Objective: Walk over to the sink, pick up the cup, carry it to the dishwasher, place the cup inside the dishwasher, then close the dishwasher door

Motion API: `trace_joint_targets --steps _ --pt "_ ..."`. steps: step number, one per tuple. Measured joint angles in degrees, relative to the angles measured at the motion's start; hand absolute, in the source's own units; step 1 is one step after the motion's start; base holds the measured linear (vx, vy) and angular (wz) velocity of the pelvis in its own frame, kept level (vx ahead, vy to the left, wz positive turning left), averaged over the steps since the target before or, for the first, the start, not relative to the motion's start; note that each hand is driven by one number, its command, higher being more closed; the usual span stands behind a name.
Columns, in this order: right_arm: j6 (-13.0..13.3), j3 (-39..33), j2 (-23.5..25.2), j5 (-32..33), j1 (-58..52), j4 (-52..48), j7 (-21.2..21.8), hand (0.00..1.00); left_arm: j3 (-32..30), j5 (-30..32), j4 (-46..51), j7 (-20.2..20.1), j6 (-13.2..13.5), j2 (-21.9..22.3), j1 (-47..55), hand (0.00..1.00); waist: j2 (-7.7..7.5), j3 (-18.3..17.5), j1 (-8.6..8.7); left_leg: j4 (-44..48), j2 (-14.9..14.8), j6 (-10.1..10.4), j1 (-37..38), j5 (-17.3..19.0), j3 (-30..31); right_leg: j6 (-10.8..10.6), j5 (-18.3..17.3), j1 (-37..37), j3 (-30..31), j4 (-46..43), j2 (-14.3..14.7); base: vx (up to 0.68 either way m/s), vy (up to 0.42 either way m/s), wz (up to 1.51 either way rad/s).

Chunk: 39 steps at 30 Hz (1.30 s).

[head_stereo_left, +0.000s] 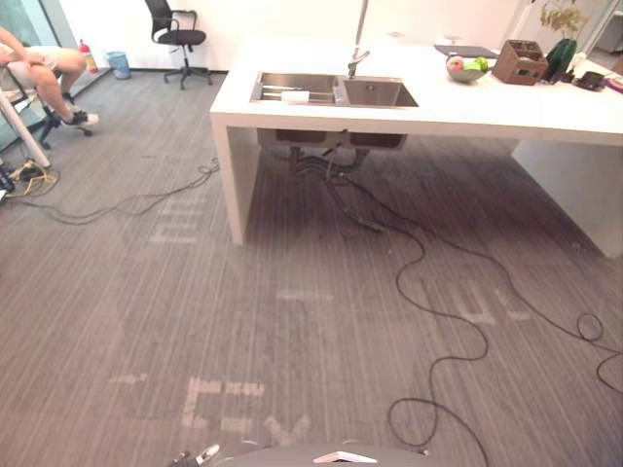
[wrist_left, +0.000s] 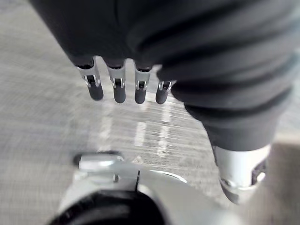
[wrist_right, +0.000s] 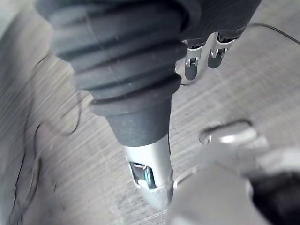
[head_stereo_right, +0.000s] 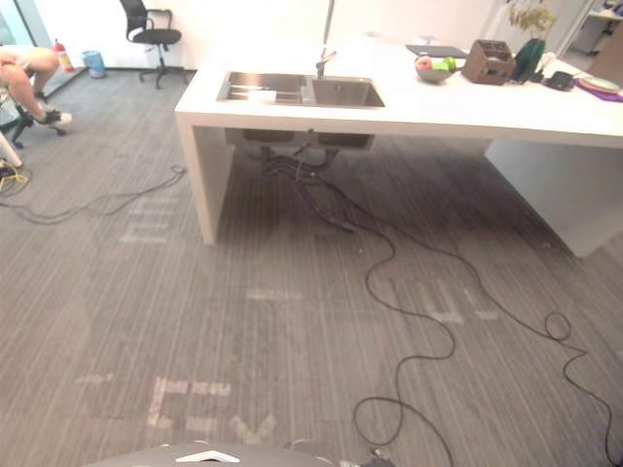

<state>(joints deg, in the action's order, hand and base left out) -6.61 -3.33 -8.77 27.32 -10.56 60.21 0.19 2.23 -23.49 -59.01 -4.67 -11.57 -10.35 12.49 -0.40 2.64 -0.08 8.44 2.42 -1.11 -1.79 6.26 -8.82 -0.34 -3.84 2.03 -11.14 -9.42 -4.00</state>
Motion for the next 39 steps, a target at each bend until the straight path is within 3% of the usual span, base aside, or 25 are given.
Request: trace_joint_targets --steps 1,6,10,14,16,19,23,27,29,34,39 --pt "-0.80 -2.02 0.61 3.99 0.06 0.62 0.34 0.00 -0.55 -1.81 -0.23 -0.48 -1.34 0.37 0.10 0.00 0.71 0.17 0.13 -3.59 -0.04 0.43 1.15 -1.57 -0.67 -0.17 1.67 -1.18 -0.38 3.67 0.32 0.02 -0.017 0.05" --pt "-3.80 -4.61 0.00 6.48 2.07 1.69 0.35 0.00 -1.76 -5.93 -0.26 -3.62 -2.63 1.50 -0.64 0.00 1.65 2.71 0.04 -8.69 -0.62 1.22 5.49 -4.04 -2.54 -0.51 4.88 -6.67 -2.33 11.79 1.21 0.06 -0.009 0.06" --pt "-3.52 -4.28 -0.11 8.93 6.26 1.50 0.41 0.00 -1.53 -7.89 1.78 -5.73 -3.17 1.54 -2.15 0.00 1.86 3.22 -0.52 -9.87 -1.48 -0.15 6.72 -6.56 -3.62 -0.68 6.71 -8.07 -3.45 14.27 2.35 0.10 -0.031 -0.09" --pt "-1.96 -3.66 1.07 10.69 10.52 -0.56 0.08 0.00 0.01 -7.45 6.97 -2.85 -2.93 1.90 -5.05 0.00 2.19 3.76 -0.74 -10.60 -1.77 -0.09 7.02 -6.63 -3.28 -0.91 7.37 -8.16 -6.09 14.02 2.60 0.06 -0.005 0.03" --pt "-0.66 -3.64 1.77 10.33 11.37 -2.88 -0.46 0.00 0.01 -7.91 10.85 -1.82 -1.62 2.13 -5.48 0.00 1.61 4.27 -0.90 -10.74 -1.64 -0.08 6.95 -6.64 -2.71 -0.92 7.37 -8.38 -6.88 14.01 2.48 0.04 0.018 0.17" --pt "2.24 -3.71 1.90 3.00 12.94 -4.37 -1.91 0.00 0.10 -6.86 14.48 0.12 1.18 3.80 -7.60 0.00 0.82 5.35 -1.58 -10.72 -1.30 -0.06 7.48 -6.63 -2.32 -1.00 7.32 -9.01 -6.93 14.02 2.12 -0.02 0.038 0.09" --pt "2.96 -3.68 1.18 -1.02 13.50 -7.38 -1.18 0.00 0.02 -3.96 15.74 3.12 2.15 3.85 -9.26 0.00 1.28 5.93 -1.37 -10.77 -0.98 0.00 7.65 -6.58 -3.12 -1.31 7.50 -8.87 -6.44 14.02 1.76 -0.06 0.039 -0.11" --pt "1.08 -3.62 1.43 -3.03 12.61 -6.93 0.57 0.00 -0.02 -2.16 14.12 3.85 0.24 4.09 -8.23 0.00 1.70 6.17 -1.42 -10.97 -0.98 -0.07 8.03 -6.61 -3.93 -1.33 7.48 -8.92 -5.46 14.01 1.78 -0.05 0.016 -0.12" --pt "0.22 -3.78 1.65 -3.19 11.54 -5.16 0.56 0.00 -0.21 -2.17 8.31 1.15 -4.04 5.02 -7.85 0.00 1.83 6.13 -1.52 -11.66 -1.01 -0.56 8.75 -6.93 -3.94 -1.64 7.26 -9.23 -5.49 14.02 1.88 -0.05 0.001 -0.01" --pt "0.28 -7.71 3.61 -7.12 8.13 -2.19 -0.17 0.00 -7.19 -3.90 3.41 -1.53 -3.64 5.90 -7.80 0.00 1.78 5.88 -1.48 -12.85 -0.94 -0.56 10.83 -7.26 -4.33 -2.13 6.85 -10.71 -5.22 14.02 1.87 -0.04 0.001 -0.02" --pt "4.22 -11.18 3.84 -12.29 5.16 -0.23 -2.14 0.00 -12.25 -13.95 0.48 -3.13 -4.35 5.07 -7.27 0.00 1.46 5.66 -1.37 -13.16 -0.94 -0.40 11.33 -7.13 -5.42 -1.98 6.81 -10.81 -4.96 14.02 1.83 -0.04 0.001 -0.12"
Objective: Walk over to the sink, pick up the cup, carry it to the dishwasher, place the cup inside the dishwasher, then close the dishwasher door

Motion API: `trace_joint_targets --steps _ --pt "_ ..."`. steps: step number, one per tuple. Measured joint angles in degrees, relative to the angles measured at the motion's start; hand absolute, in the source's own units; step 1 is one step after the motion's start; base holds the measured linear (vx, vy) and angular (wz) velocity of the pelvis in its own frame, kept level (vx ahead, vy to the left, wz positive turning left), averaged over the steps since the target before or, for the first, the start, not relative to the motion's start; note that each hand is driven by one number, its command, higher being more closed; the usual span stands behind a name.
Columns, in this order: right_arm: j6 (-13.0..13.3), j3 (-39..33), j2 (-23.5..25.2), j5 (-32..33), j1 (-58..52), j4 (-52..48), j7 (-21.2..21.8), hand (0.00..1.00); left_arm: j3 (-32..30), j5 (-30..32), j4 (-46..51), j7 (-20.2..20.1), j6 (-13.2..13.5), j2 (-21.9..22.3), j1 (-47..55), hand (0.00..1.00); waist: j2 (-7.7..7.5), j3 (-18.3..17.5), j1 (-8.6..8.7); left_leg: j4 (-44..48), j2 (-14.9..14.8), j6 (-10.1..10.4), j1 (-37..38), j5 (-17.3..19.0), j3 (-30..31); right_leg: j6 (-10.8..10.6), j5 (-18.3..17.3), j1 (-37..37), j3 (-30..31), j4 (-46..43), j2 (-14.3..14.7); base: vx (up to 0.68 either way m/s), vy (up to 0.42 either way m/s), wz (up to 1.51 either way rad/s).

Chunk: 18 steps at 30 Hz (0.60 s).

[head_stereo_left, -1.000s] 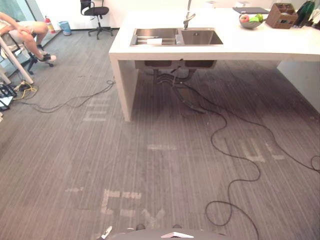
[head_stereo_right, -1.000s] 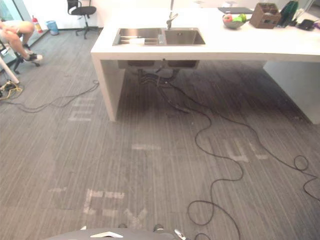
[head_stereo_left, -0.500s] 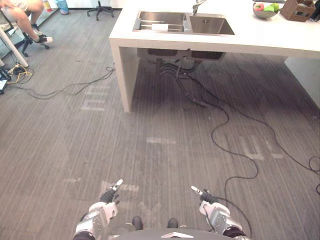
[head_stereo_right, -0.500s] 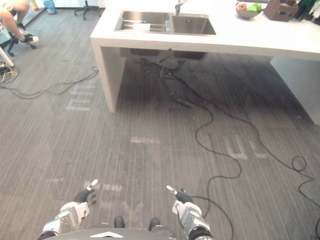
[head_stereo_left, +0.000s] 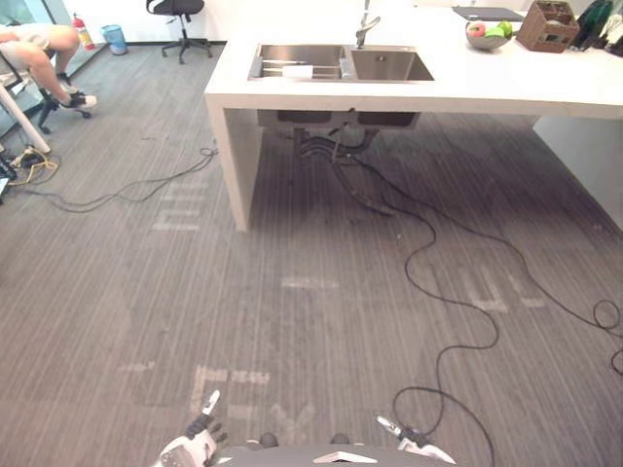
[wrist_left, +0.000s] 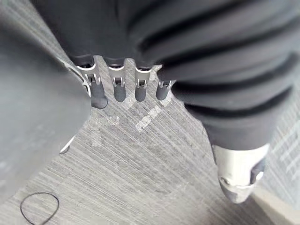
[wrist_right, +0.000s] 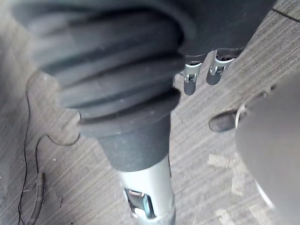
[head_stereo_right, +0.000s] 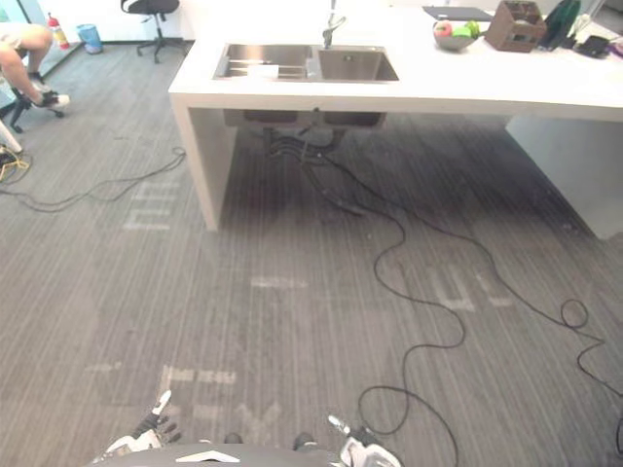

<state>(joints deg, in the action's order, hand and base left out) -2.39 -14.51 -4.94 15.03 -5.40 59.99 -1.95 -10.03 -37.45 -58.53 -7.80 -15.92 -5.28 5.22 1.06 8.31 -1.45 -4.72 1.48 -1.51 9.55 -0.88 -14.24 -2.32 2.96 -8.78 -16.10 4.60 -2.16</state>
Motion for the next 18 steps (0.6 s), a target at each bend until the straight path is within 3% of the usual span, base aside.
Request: trace_joint_targets --steps 4,7,8,10,11,12,13,14,16,18 --pt "0.66 -0.10 -0.06 -3.18 -0.23 0.00 0.00 0.00 -1.15 0.55 -0.84 -1.27 -0.26 -0.30 0.16 0.00 -0.62 0.20 0.11 -0.10 0.04 -0.05 1.24 0.17 -0.08 0.04 -0.58 -1.14 0.05 -0.12 -0.05 -0.05 0.000 0.01" --pt "-0.91 0.25 -0.34 -2.13 0.10 -0.60 0.07 0.00 -0.75 1.79 -0.85 -1.30 -0.17 -0.31 0.11 0.00 -0.73 0.37 0.67 -0.10 0.17 -0.89 0.79 0.76 -0.14 -0.19 -5.39 2.94 -0.02 -8.55 -1.56 -0.05 0.036 0.01" --pt "-1.69 0.43 -0.34 -1.03 0.14 -0.85 0.11 0.00 0.60 3.02 -0.66 -1.27 0.24 -0.64 0.04 0.00 -1.23 0.33 1.00 -0.10 0.80 -1.49 0.52 1.17 -0.13 -1.02 -8.60 6.05 -0.22 -14.96 -3.32 -0.02 0.045 0.02" --pt "-2.47 0.78 -0.53 1.40 0.14 -1.20 0.10 0.00 3.62 7.00 -0.65 -1.25 2.68 -0.76 -0.15 0.00 -1.17 0.64 1.47 -0.09 2.01 -2.21 0.69 1.65 -0.08 -3.36 -11.24 10.18 0.09 -25.96 -6.53 0.05 0.078 0.01" --pt "-3.14 0.67 -1.06 2.90 0.17 -1.96 0.14 0.00 3.98 8.62 -0.76 -1.15 4.11 -1.10 -0.84 0.00 -2.40 1.18 1.53 0.18 2.61 -2.52 1.03 1.84 0.00 -0.88 -10.89 15.70 1.43 -38.04 -8.81 0.08 0.063 0.06" --pt "-3.29 0.64 -1.10 3.27 0.13 -2.62 0.13 0.00 4.17 8.89 -0.99 -0.68 4.86 -1.25 -0.84 0.00 -2.37 1.76 1.82 1.09 2.63 -2.84 1.19 2.19 0.32 0.65 -9.52 18.06 1.88 -43.28 -9.70 0.10 0.010 0.17" --pt "-3.30 0.67 -0.98 4.25 0.26 -2.96 0.26 0.00 4.68 8.78 -0.96 0.42 6.53 -1.53 -1.59 0.00 -2.31 3.30 2.25 3.87 2.54 -3.11 1.98 3.98 1.27 1.54 -6.30 21.67 3.02 -51.52 -10.86 0.17 -0.027 0.32" --pt "-3.78 0.70 -1.16 5.82 0.30 -2.64 0.19 0.00 5.36 7.50 -0.73 1.62 8.35 -1.43 -1.84 0.00 -2.59 4.43 2.71 6.97 1.66 -2.95 2.06 5.93 1.82 0.87 -7.76 23.43 3.31 -55.75 -11.21 0.19 -0.037 0.32" --pt "-4.13 0.86 -0.50 8.66 -0.50 -2.79 0.14 0.00 6.78 5.01 1.74 1.91 10.30 -1.03 -1.29 0.00 -2.58 5.01 2.59 8.77 0.47 -2.19 3.37 7.79 2.43 -0.18 -10.97 24.27 1.48 -53.92 -11.16 0.20 -0.050 0.19" --pt "-4.28 0.92 -0.23 10.82 -1.10 -3.63 0.06 0.00 8.72 1.90 8.47 3.40 11.00 -0.97 -1.15 0.00 -2.92 5.37 2.58 11.16 -0.65 -1.17 2.61 10.21 3.08 -0.68 -10.79 25.42 -0.09 -44.07 -10.68 0.24 -0.106 0.17"
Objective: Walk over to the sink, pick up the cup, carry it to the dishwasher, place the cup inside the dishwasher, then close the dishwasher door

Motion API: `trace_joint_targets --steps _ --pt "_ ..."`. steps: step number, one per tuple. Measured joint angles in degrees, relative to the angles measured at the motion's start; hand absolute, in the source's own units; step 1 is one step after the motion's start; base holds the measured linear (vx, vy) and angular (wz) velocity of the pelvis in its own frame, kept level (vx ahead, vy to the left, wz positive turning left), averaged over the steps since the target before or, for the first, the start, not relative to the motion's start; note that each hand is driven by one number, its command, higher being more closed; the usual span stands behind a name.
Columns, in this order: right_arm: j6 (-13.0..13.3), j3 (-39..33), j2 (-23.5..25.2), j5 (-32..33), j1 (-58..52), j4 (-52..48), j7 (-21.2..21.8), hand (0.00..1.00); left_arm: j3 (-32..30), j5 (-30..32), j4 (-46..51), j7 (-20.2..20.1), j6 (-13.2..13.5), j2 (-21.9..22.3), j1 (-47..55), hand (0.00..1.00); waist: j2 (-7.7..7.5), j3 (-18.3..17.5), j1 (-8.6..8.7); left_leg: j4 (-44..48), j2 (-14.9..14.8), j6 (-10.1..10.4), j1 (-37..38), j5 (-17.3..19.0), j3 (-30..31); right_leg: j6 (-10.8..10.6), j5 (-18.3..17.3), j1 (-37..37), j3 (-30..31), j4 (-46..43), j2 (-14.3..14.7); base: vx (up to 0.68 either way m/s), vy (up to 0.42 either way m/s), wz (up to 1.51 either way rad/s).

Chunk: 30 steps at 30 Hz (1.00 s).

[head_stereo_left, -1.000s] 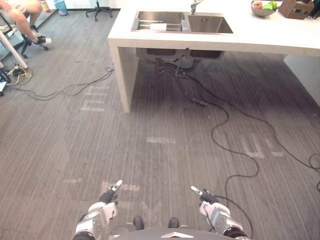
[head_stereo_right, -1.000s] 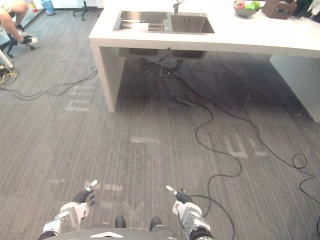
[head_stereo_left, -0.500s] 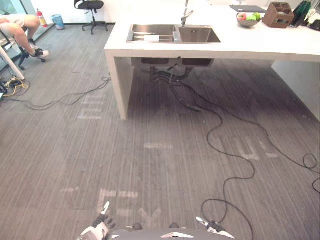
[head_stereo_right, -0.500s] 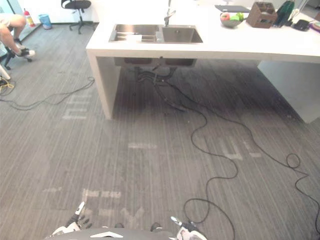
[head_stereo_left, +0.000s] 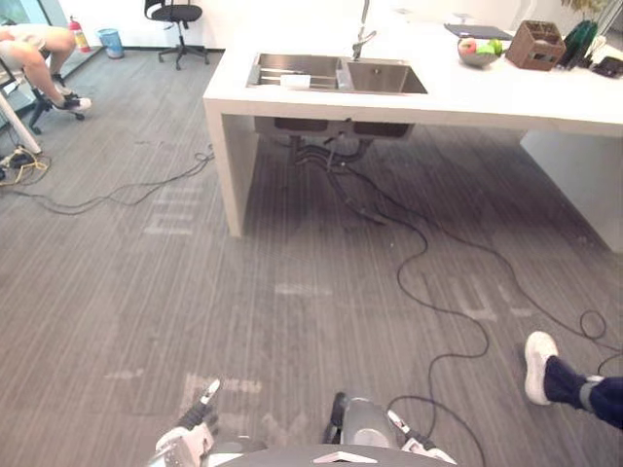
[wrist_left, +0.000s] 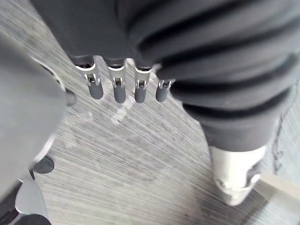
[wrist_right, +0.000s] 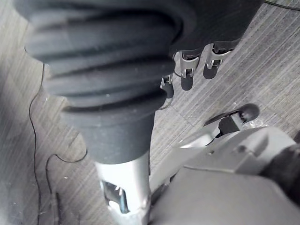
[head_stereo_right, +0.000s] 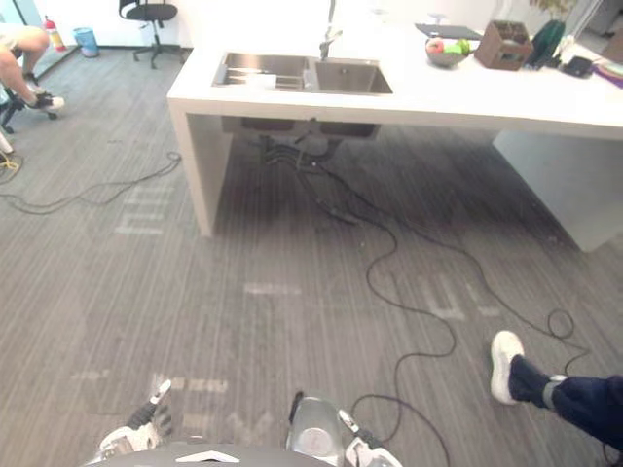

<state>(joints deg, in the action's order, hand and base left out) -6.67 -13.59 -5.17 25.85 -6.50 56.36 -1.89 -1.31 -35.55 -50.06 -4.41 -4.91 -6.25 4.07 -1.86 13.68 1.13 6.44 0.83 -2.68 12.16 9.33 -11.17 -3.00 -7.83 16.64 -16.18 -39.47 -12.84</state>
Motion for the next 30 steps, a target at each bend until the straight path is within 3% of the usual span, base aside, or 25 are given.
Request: trace_joint_targets --steps 2,4,5,6,7,8,9,10,12,13,14,16,18,19,21,22,23,24,26,28,29,30 --pt "-0.85 0.00 0.12 2.23 -0.73 -0.13 -0.17 0.00 2.70 -2.52 11.25 2.97 1.66 0.88 -0.95 0.00 0.37 0.96 0.35 3.52 -1.90 1.66 -1.38 2.73 0.60 -0.32 5.06 0.27 0.00 19.23 2.47 0.37 -0.204 0.19" --pt "-1.05 -0.24 0.83 3.22 -1.97 -0.08 -0.44 0.00 3.49 -2.62 15.95 4.42 1.93 1.60 -2.35 0.00 0.13 2.18 0.75 6.68 -2.38 3.53 -0.81 6.28 1.96 -0.81 8.02 -2.07 0.48 28.53 3.03 0.40 -0.284 0.20" --pt "-1.26 -1.18 1.53 3.44 -3.14 -0.02 -0.74 0.00 3.35 -2.60 17.60 4.73 2.59 2.16 -2.52 0.00 -0.74 2.39 0.95 7.94 -2.58 5.03 1.16 8.91 2.77 -0.47 11.30 -4.00 0.89 30.39 2.75 0.44 -0.333 0.19" --pt "-1.40 -1.57 1.26 3.56 -3.63 -0.12 -0.78 0.00 3.32 -2.60 18.23 4.87 3.01 2.74 -2.43 0.00 0.15 2.69 1.24 8.29 -3.49 5.38 2.03 10.00 3.46 0.10 12.84 -4.15 0.64 28.69 3.28 0.46 -0.318 0.12" --pt "-1.73 -2.54 0.85 3.56 -4.10 -1.04 -0.80 0.00 3.68 -2.59 19.75 4.83 3.18 3.49 -2.07 0.00 2.60 2.19 1.68 8.06 -5.71 5.71 2.62 11.73 3.53 1.36 12.10 -1.94 -0.52 23.10 4.31 0.45 -0.273 0.00" --pt "-1.91 -2.59 0.30 3.50 -4.72 -1.63 -0.70 0.00 3.64 -2.57 21.52 4.77 3.67 3.71 -1.51 0.00 3.54 1.63 1.78 6.69 -6.59 4.88 3.33 12.52 3.58 3.71 10.30 0.24 -1.00 18.77 4.93 0.56 -0.319 -0.04" --pt "-2.23 -3.50 -0.53 2.71 -4.52 -1.45 -0.50 0.00 3.53 -2.33 23.25 5.06 5.72 4.33 -1.21 0.00 5.66 0.28 1.68 4.66 -7.71 3.05 4.52 11.25 4.00 5.37 5.07 2.43 -2.14 14.03 6.27 0.50 -0.260 -0.08" --pt "-2.24 -3.61 -0.57 2.53 -4.35 -1.40 -0.51 0.00 3.50 -2.31 23.75 5.13 6.13 4.38 -1.30 0.00 5.72 0.23 1.64 4.99 -7.82 2.84 4.27 10.86 3.83 5.84 4.24 2.65 -2.24 13.32 6.39 0.53 -0.279 -0.01" --pt "-1.92 -6.11 -0.53 -2.80 -3.36 -0.81 0.19 0.00 3.62 3.73 29.91 6.61 11.89 5.03 -1.12 0.00 5.07 -0.23 1.62 20.32 -9.27 8.49 -2.51 2.65 4.60 6.48 0.62 0.90 -3.13 12.87 6.10 0.52 -0.292 0.11" --pt "-1.90 -6.27 -0.61 -3.64 -3.27 -0.75 0.25 0.00 3.69 5.04 32.22 6.72 12.96 5.16 -1.27 0.00 5.20 -0.27 1.69 26.04 -10.10 10.01 -5.25 -0.06 4.77 6.64 -0.03 -0.56 -3.40 13.83 6.23 0.51 -0.239 0.24" --pt "-2.01 -6.07 -1.51 -4.80 -2.16 0.58 0.67 0.00 4.29 8.06 36.93 6.87 14.89 5.15 -2.00 0.00 5.73 -0.51 1.59 39.55 -11.92 10.67 -11.56 -4.55 4.27 7.17 -0.58 -3.42 -3.64 16.07 7.23 0.40 -0.149 0.18" --pt "-2.35 -5.30 -4.11 -6.50 -0.28 3.63 1.04 0.00 6.28 10.53 42.82 8.28 16.66 5.03 -3.74 0.00 6.51 -0.86 0.40 55.92 -12.08 8.19 -19.46 -2.44 4.35 7.32 -0.61 -8.32 -4.12 19.90 8.94 0.48 -0.122 -0.08" --pt "-2.05 -4.77 -6.88 -5.97 2.24 4.57 1.83 0.00 7.67 10.87 47.48 10.95 16.83 4.94 -5.15 0.00 7.57 -0.55 -0.37 60.00 -8.37 9.03 -24.39 0.22 5.35 7.39 -0.53 -13.49 -3.61 23.43 9.93 0.47 -0.037 -0.26" --pt "-1.68 -4.61 -7.67 -5.31 4.33 4.69 1.97 0.00 7.78 10.85 50.34 12.62 16.81 4.88 -5.50 0.00 7.65 -0.26 -0.88 58.00 -6.57 8.98 -27.00 1.59 4.72 7.39 -0.52 -16.36 -2.72 25.40 10.62 0.41 0.011 -0.46" --pt "-0.86 -2.45 -7.25 -4.33 6.28 1.88 2.41 0.00 7.82 10.89 54.75 14.20 16.76 4.84 -5.08 0.00 7.61 0.67 -2.48 51.91 -5.89 7.78 -29.66 3.55 2.16 7.09 -0.75 -21.63 -0.67 28.91 11.56 0.38 0.033 -0.61" --pt "-0.54 0.22 -7.07 -3.61 6.67 -0.77 2.79 0.00 7.73 10.90 58.38 14.82 16.84 4.83 -3.43 0.00 6.85 1.15 -4.00 43.09 -5.73 6.94 -30.94 3.88 -0.26 6.84 -1.14 -23.84 1.25 30.41 11.13 0.40 0.073 -0.81" --pt "0.52 1.80 -6.40 -3.49 7.01 -2.84 2.89 0.00 7.70 10.95 62.05 15.71 17.40 5.05 -1.58 0.00 6.46 1.31 -5.18 30.06 -5.05 6.93 -31.06 1.88 -0.46 6.25 -2.36 -24.64 2.95 30.60 10.58 0.37 0.088 -0.83" --pt "1.07 2.10 -6.11 -3.37 7.09 -3.63 3.06 0.00 7.70 10.99 63.53 16.20 17.92 5.13 -0.82 0.00 6.58 1.30 -5.75 23.08 -4.97 7.21 -31.07 -0.18 0.30 5.75 -3.44 -24.95 3.76 30.35 10.40 0.38 0.133 -0.67" --pt "1.83 2.15 -5.51 -3.01 6.40 -2.99 3.77 0.00 6.81 11.02 64.81 17.54 19.41 5.12 0.18 0.00 6.78 1.32 -6.12 5.63 -5.52 8.63 -28.80 -8.72 1.44 2.65 -7.54 -28.39 5.37 27.89 10.05 0.39 0.178 -0.36" --pt "1.97 1.49 -5.59 -1.37 4.41 -1.45 4.48 0.00 5.63 10.95 64.68 17.81 19.81 5.31 0.22 0.00 7.85 0.64 -5.82 0.77 -6.55 8.64 -25.46 -9.83 2.14 0.60 -11.15 -32.08 5.95 26.67 11.00 0.48 0.246 -0.17" --pt "2.02 -0.03 -4.52 -0.08 3.74 0.84 4.36 0.00 4.53 10.85 64.30 16.71 20.08 4.62 -0.58 0.00 6.52 0.34 -5.62 1.79 -5.42 5.66 -25.18 -16.14 2.84 0.04 -12.67 -33.58 6.26 26.71 9.75 0.47 0.260 -0.19" --pt "1.91 -0.78 -3.88 0.64 3.45 1.73 4.39 0.00 3.86 10.85 64.33 16.12 20.23 4.60 -0.78 0.00 5.19 0.08 -5.77 2.58 -4.40 4.79 -25.61 -16.73 2.99 0.01 -12.75 -33.49 6.42 26.75 8.85 0.45 0.234 -0.16"
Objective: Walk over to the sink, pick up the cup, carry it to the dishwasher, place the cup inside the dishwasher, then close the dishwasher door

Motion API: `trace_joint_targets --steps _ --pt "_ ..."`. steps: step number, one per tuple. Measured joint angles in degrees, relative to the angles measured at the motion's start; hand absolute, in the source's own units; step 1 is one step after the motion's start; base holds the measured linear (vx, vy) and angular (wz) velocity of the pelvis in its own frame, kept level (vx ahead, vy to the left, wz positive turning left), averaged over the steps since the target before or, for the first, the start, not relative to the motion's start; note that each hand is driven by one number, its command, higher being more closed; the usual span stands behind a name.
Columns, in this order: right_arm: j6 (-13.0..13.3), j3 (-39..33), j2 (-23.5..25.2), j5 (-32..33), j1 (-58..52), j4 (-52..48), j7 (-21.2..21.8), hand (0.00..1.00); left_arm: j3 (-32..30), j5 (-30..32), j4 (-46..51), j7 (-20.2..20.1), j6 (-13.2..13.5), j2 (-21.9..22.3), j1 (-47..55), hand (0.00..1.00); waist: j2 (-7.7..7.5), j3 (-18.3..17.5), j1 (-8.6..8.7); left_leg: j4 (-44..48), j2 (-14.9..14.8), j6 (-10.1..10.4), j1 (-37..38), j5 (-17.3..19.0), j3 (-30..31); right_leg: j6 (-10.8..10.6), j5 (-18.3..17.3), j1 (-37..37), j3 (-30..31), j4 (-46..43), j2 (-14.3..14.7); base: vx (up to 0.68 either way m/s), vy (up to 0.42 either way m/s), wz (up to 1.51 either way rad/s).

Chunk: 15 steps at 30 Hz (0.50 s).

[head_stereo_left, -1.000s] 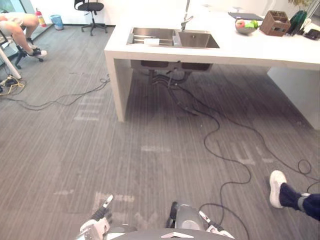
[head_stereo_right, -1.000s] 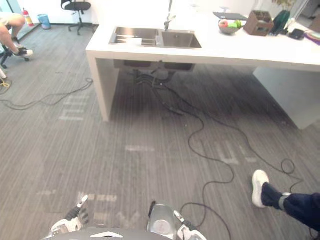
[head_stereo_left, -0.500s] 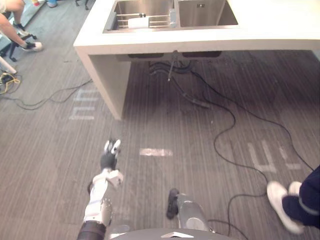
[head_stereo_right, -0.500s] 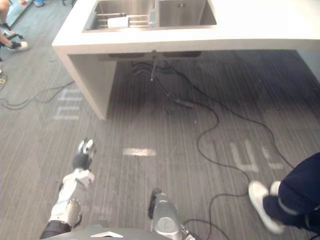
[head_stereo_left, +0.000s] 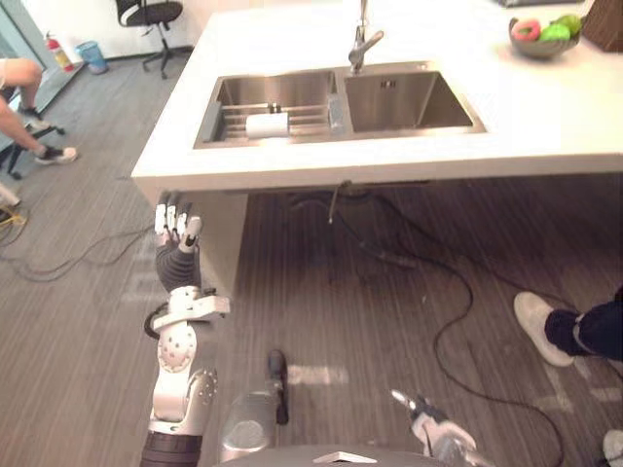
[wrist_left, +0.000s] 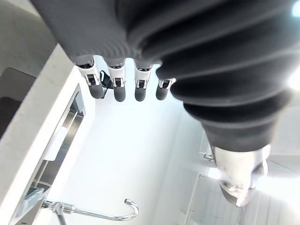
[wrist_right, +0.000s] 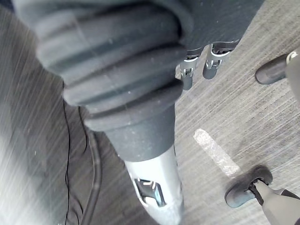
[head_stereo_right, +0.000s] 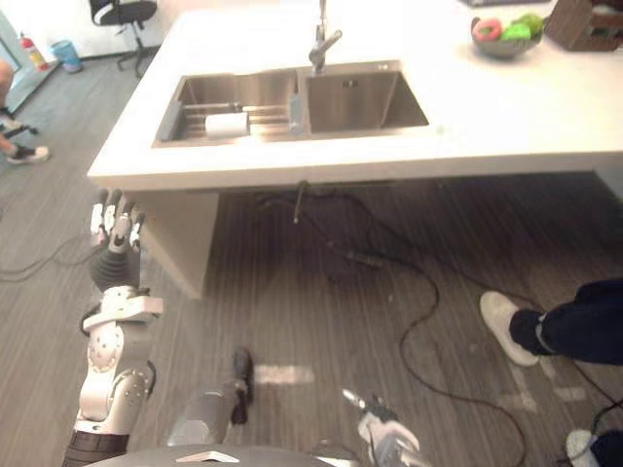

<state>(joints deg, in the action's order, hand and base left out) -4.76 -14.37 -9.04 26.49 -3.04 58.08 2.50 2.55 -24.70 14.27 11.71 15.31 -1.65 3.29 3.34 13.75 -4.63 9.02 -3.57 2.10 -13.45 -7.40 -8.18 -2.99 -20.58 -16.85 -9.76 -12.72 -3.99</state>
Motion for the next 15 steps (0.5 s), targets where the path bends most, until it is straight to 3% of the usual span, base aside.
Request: trace_joint_targets --steps 1,2,3,4,5,6,7,8,9,10,11,12,13,14,15 --pt "0.12 -2.01 1.24 0.72 -0.57 1.46 0.07 0.00 -1.29 0.00 0.06 -0.51 0.14 -0.04 -0.65 0.00 -2.25 -0.82 -0.08 2.02 1.91 -1.55 -1.82 0.32 0.46 0.07 0.09 0.63 0.27 -0.31 -1.59 0.36 0.173 -0.06" --pt "0.10 -3.16 1.73 0.83 -1.09 2.01 0.03 0.00 -1.49 0.02 0.05 -0.55 0.12 -0.01 -1.17 0.00 -3.17 -1.07 -0.04 3.11 2.69 -2.64 -2.67 1.08 0.42 0.11 0.30 0.99 0.31 -1.04 -2.33 0.47 0.211 0.14" --pt "-0.11 -5.69 1.99 0.70 -2.49 4.17 -0.01 0.00 -1.19 0.32 0.00 -0.51 -0.64 -0.02 -2.20 0.00 -4.11 -1.23 0.02 4.45 4.38 -5.00 -2.52 3.17 0.36 -0.73 1.92 2.60 0.67 -6.11 -4.16 0.48 0.224 0.25" --pt "-0.33 -6.85 2.01 0.51 -3.69 4.91 0.00 0.00 -0.88 0.41 0.02 -0.51 -1.13 0.03 -2.55 0.00 -4.20 -1.41 0.04 4.42 5.30 -5.41 -1.55 4.41 0.31 -2.79 3.70 4.92 1.59 -11.80 -5.26 0.48 0.225 0.23" --pt "-0.40 -7.28 2.01 0.12 -4.26 5.47 0.01 0.00 -0.83 0.47 0.05 -0.55 -1.34 -0.03 -2.68 0.00 -4.20 -1.51 0.08 4.00 5.80 -5.86 -0.62 5.16 0.27 -5.20 5.45 6.85 2.43 -16.47 -6.03 0.54 0.286 0.18" --pt "-0.59 -8.87 2.78 -0.75 -5.09 6.25 -0.04 0.00 -1.28 0.86 1.26 -0.76 -1.98 -0.10 -2.70 0.00 -4.54 -1.73 0.46 2.36 7.61 -7.22 2.48 6.88 0.38 -13.83 13.67 12.72 4.91 -29.89 -8.54 0.52 0.257 0.13" --pt "-0.58 -9.07 3.18 -1.36 -5.70 6.36 -0.09 0.00 -1.41 1.24 1.71 -0.73 -2.22 -0.09 -2.72 0.00 -4.64 -1.79 0.70 1.75 8.06 -7.35 3.62 7.53 0.52 -13.79 16.82 14.79 5.53 -34.33 -9.26 0.51 0.242 0.07" --pt "-0.32 -10.48 4.04 -1.69 -5.76 6.33 -0.14 0.00 -1.43 1.34 2.29 -0.64 -2.73 -0.35 -2.75 0.00 -4.83 -1.89 0.67 0.32 8.91 -7.68 5.55 7.87 0.53 -13.15 17.46 19.09 5.15 -42.74 -11.20 0.33 0.128 -0.02" --pt "-0.20 -11.34 4.22 -2.17 -5.71 6.29 -0.11 0.00 -1.33 1.53 2.60 -0.30 -3.44 -0.62 -2.75 0.00 -4.77 -1.85 0.85 -0.75 9.30 -7.85 6.98 8.01 0.61 -10.95 16.75 21.53 3.67 -47.61 -12.44 0.31 0.112 0.01" --pt "0.08 -11.97 4.12 -2.24 -5.54 5.98 -0.14 0.00 -1.08 2.21 2.67 0.69 -4.44 -0.55 -2.69 0.00 -3.91 -1.71 1.66 -2.16 9.48 -7.97 9.82 8.46 1.51 -4.75 13.76 25.17 -0.86 -53.14 -14.14 0.37 0.121 0.09" --pt "0.16 -13.06 4.49 -2.26 -5.36 5.67 -0.17 0.00 -0.65 2.43 2.66 1.27 -4.96 -0.53 -2.78 0.00 -2.88 -1.56 1.96 -2.66 9.04 -7.88 12.25 9.13 2.73 -0.71 10.19 28.42 -4.22 -52.29 -13.61 0.43 0.101 0.14" --pt "0.19 -13.43 4.75 -2.24 -5.35 5.58 -0.17 0.00 -0.48 2.43 2.57 1.54 -4.96 -0.53 -2.84 0.00 -2.41 -1.57 2.10 -2.69 8.68 -7.81 13.04 9.67 3.60 0.31 8.36 29.96 -5.61 -49.02 -12.70 0.34 0.042 0.25" --pt "0.03 -13.39 5.39 -2.23 -5.41 5.19 -0.27 0.00 -0.04 2.43 2.29 1.67 -4.94 -0.62 -3.07 0.00 -1.89 -1.48 2.59 -2.51 7.96 -7.27 14.46 10.71 4.66 0.49 6.39 32.26 -7.42 -37.81 -10.58 0.32 -0.036 0.58" --pt "-0.45 -14.03 5.95 -2.16 -5.83 5.23 -0.40 0.00 0.02 2.43 1.07 1.45 -4.83 -0.63 -3.68 0.00 -1.41 -1.33 3.46 -1.20 7.67 -7.21 15.09 11.77 6.38 -0.58 7.86 33.13 -6.10 -23.82 -8.27 0.32 -0.109 0.83" --pt "-0.68 -14.39 5.94 -2.21 -6.17 5.49 -0.54 0.00 -0.01 2.42 -0.09 1.40 -4.75 -0.70 -4.33 0.00 -1.85 -1.40 3.89 -0.12 7.64 -6.92 15.56 12.65 7.67 -0.86 9.52 33.14 -4.55 -18.26 -7.50 0.38 -0.190 1.26"
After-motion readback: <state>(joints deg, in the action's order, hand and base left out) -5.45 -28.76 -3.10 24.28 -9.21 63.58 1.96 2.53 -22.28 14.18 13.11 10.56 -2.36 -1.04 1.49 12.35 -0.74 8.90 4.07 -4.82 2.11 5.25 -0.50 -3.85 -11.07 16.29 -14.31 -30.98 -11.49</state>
